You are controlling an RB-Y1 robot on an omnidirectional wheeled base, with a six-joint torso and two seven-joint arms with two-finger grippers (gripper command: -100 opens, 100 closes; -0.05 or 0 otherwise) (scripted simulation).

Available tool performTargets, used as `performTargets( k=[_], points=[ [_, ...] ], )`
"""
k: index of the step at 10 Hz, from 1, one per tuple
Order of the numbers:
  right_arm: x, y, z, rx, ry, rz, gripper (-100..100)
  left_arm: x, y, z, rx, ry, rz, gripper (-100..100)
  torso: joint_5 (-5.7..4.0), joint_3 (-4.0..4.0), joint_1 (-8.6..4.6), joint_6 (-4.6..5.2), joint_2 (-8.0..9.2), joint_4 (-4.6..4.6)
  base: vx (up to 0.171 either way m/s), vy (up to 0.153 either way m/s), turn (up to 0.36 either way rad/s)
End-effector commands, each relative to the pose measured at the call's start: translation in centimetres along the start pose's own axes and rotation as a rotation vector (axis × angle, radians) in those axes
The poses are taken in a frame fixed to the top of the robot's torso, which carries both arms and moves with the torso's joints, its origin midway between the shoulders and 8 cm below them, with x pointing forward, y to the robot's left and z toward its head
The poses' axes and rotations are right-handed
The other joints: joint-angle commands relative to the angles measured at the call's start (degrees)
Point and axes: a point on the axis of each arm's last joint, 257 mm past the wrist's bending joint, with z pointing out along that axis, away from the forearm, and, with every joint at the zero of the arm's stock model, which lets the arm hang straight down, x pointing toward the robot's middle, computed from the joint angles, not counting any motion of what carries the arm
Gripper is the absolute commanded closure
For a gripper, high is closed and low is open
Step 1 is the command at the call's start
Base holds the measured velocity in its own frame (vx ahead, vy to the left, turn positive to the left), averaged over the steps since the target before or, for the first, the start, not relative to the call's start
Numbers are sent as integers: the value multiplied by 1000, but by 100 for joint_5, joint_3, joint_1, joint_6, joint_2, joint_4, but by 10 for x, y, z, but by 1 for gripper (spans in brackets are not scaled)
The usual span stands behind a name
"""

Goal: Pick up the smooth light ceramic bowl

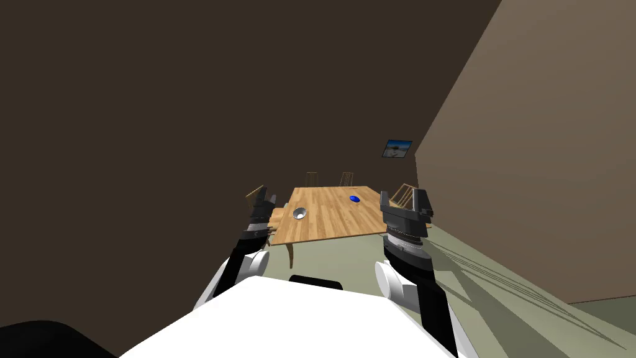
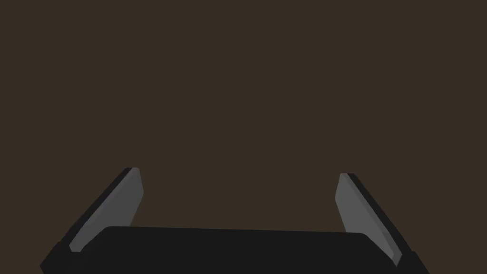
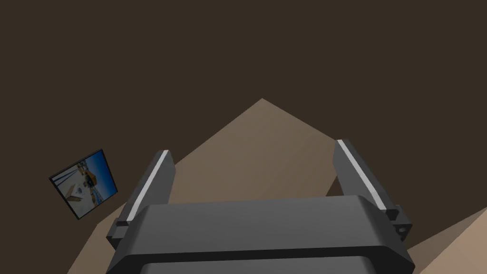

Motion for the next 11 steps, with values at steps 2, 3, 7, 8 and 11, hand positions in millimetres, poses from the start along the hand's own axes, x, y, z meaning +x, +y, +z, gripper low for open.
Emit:
performTargets(
  k=[2, 3, 7, 8, 11],
  points=[
    [0, 0, 0, 0, 0, 0, 0, 10, 21, 2, -46, 52, 12, -100, 0, 1, -1, 1, 2, 0, -14, -9, -67],
    [0, 0, 0, 0, 0, 0, 0, 13, 32, 3, -69, 71, 16, -100, 0, 2, -2, 1, 4, 1, -20, -13, -67],
    [0, 0, 0, 0, 0, 0, 0, 25, 89, 5, -200, 141, 36, -100, -2, 5, -7, 1, 9, 2, -31, -22, -89],
    [0, 0, 0, 0, 0, 0, 0, 27, 106, 5, -239, 155, 41, -100, -1, 6, -6, 1, 10, 2, -35, -25, -122],
    [0, 0, 0, 0, 0, 0, 0, 27, 141, 6, -324, 176, 53, -100, -1, 5, -5, 0, 9, 2, -26, -20, -65]
  ],
)
